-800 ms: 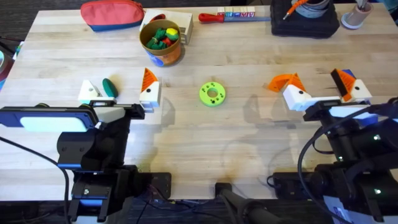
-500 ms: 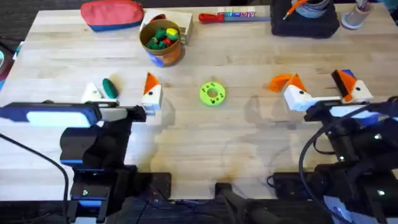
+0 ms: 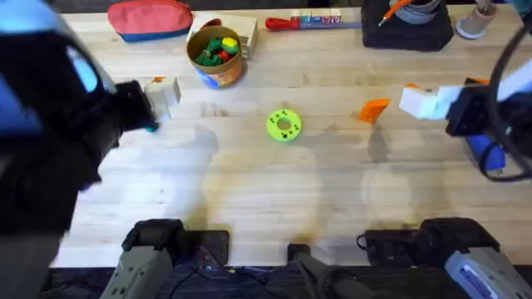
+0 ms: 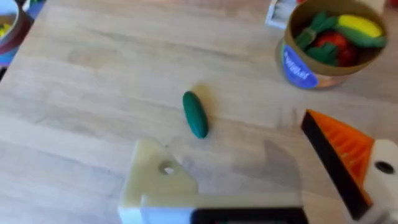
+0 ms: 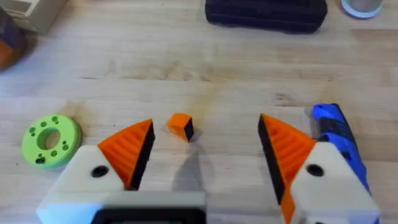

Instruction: Pick up the gripper from the table and insert it into the empty holder that is missing its gripper. Then pick up a screw, insert it into the mounting hole, and use the screwdriver to tighten it. Finally, clean up the table by picking up the vegetable and placing it into the bucket.

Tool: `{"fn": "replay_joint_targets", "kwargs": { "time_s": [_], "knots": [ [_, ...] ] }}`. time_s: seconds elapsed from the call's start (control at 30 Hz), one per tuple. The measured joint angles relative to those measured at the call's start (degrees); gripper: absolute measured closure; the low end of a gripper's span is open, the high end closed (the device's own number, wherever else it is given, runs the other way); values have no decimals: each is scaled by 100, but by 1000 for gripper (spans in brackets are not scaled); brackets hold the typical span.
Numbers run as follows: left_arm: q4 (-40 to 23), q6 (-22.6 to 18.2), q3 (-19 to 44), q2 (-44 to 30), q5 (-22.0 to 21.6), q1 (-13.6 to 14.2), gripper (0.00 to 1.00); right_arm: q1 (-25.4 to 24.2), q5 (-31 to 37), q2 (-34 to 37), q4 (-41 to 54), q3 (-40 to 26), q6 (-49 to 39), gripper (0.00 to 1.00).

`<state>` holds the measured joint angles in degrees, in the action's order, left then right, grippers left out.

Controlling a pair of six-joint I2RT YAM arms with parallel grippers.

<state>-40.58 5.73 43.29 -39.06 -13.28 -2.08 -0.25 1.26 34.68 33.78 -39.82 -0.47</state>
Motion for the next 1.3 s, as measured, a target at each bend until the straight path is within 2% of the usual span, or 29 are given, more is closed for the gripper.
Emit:
{"fn": "replay_joint_targets", "kwargs": {
  "time_s": [0.07, 0.17, 0.27, 0.33, 0.43, 0.47, 0.5, 0.57, 0.63, 0.67, 0.83, 1.0, 1.13, 1.23, 1.3],
  "knots": [
    [24, 16, 142, -663, 90, -279, 15, 0, 1, 450, -3, -271, 0, 10],
    [247, 36, 155, -1501, 539, -741, 16, 0, 1, 901, 4, -486, 1, 10],
    [454, 144, 155, -2010, 982, -1080, 15, 0, 1, 1119, 9, -524, 0, 10],
    [478, 255, 155, -2157, 1185, -1210, 37, 0, 2, 1177, 15, -524, 0, 10],
    [487, 245, 155, -2149, 1402, -1236, 475, 0, 1, 1182, 12, -524, -4, 10],
    [483, 223, 155, -2112, 1476, -1218, 652, 0, 2, 1182, 11, -526, -22, 10],
    [465, 54, 155, -1915, 1615, -1074, 742, 0, 2, 1182, 13, -526, -87, 10],
    [389, -195, 155, -1691, 1781, -817, 429, 0, 2, 1184, 13, -526, -111, 10],
    [339, -498, 155, -1443, 1939, -395, 124, 0, 2, 1182, 13, -526, -129, 10],
    [327, -630, 155, -1317, 2007, -120, 43, 0, 2, 1182, 13, -526, -129, 10],
    [462, -1086, 155, -871, 2209, 1470, 13, 1, 2, 1183, 17, -529, -131, 10],
    [1146, -1241, 155, -827, 2279, 2884, 14, 0, 2, 1184, 253, -533, -131, 11],
    [1585, -1289, 155, -891, 2304, 3627, 14, 0, 2, 1184, 583, -535, -131, 11],
    [1435, -1305, 155, -949, 2317, 3946, 14, 0, 2, 1182, 885, -535, -131, 11],
    [1174, -1307, 155, -963, 2318, 4063, 14, 0, 2, 1182, 1117, -535, -132, 10]
  ]
}}
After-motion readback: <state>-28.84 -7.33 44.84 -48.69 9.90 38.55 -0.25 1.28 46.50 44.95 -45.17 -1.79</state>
